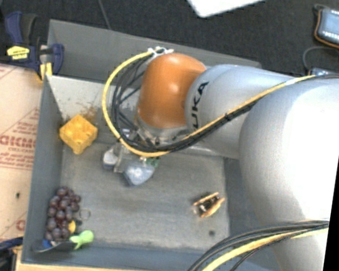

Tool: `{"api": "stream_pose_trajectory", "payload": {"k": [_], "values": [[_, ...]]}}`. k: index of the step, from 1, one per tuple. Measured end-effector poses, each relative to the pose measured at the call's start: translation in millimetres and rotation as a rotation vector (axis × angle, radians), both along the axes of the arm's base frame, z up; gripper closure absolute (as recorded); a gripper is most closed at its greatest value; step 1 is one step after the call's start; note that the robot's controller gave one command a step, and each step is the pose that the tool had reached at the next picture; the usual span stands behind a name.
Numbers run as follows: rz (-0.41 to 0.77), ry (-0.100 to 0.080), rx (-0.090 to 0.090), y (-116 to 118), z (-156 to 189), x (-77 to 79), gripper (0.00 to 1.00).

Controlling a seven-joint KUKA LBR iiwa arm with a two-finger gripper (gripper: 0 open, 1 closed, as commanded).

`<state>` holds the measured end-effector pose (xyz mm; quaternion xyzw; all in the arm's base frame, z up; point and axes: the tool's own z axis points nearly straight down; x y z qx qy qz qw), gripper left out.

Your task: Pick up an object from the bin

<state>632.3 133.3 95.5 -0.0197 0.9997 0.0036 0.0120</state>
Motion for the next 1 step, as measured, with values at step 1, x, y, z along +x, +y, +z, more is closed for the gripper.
{"api": "stream_pose_trajectory", "payload": {"k": [1], "values": [[0.0,-0.006,0.001,0.3,13.4,1.6,1.0]]}}
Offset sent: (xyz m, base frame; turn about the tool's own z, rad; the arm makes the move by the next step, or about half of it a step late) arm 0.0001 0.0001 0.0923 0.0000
